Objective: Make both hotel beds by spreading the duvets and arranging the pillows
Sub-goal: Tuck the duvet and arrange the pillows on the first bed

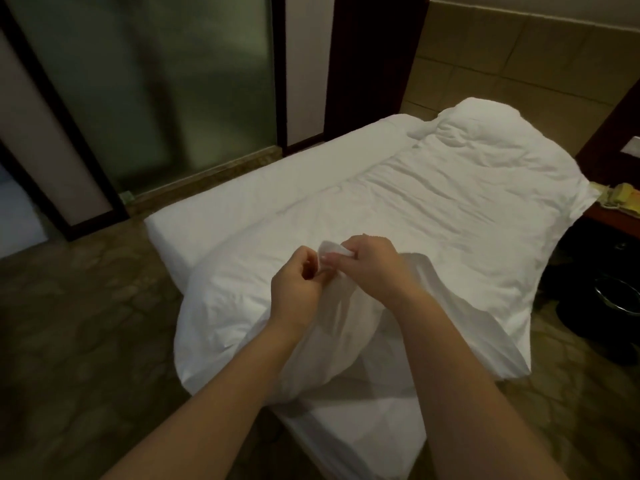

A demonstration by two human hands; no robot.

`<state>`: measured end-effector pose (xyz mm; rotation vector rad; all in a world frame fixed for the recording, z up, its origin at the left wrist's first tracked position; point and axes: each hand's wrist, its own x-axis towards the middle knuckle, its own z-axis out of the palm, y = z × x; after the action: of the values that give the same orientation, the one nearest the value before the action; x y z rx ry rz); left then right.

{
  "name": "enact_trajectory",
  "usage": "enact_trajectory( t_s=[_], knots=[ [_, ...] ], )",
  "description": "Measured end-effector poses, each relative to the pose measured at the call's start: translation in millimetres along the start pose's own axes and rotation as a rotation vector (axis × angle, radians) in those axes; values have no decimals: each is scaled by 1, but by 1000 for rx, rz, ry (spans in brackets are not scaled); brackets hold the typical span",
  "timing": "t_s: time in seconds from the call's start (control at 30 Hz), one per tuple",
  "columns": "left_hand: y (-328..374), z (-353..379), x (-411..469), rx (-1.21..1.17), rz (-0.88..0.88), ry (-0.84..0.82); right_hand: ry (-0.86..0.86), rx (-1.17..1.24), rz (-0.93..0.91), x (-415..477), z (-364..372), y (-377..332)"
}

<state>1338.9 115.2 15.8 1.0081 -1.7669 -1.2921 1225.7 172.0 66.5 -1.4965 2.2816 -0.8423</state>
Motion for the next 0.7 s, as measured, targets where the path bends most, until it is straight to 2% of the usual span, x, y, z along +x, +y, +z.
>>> enact_trajectory(
  t_s=[0.1,0.23,0.37,0.47,0.57,0.63,0.7],
  knots=[
    [-8,-8,-5,-10,-35,-27,41,138,16,1,0,-7],
    [-18,-13,-8,-14,-106,-120,127,181,-12,5,-9,-14],
    [-11,-12,1,242,-57,-169,174,192,-102,0,-13,-11],
    [-6,-9,10,406,-30,-149,209,197,-143,-2,-23,-5],
    [-3,-4,11,395,-96,-163,230,195,-136,-3,-35,2],
    [0,2,1,400,-27,-120,257,192,-126,-4,-40,10],
    [0,5,-13,376,86,10,272,168,-123,-4,-44,17]
  ],
)
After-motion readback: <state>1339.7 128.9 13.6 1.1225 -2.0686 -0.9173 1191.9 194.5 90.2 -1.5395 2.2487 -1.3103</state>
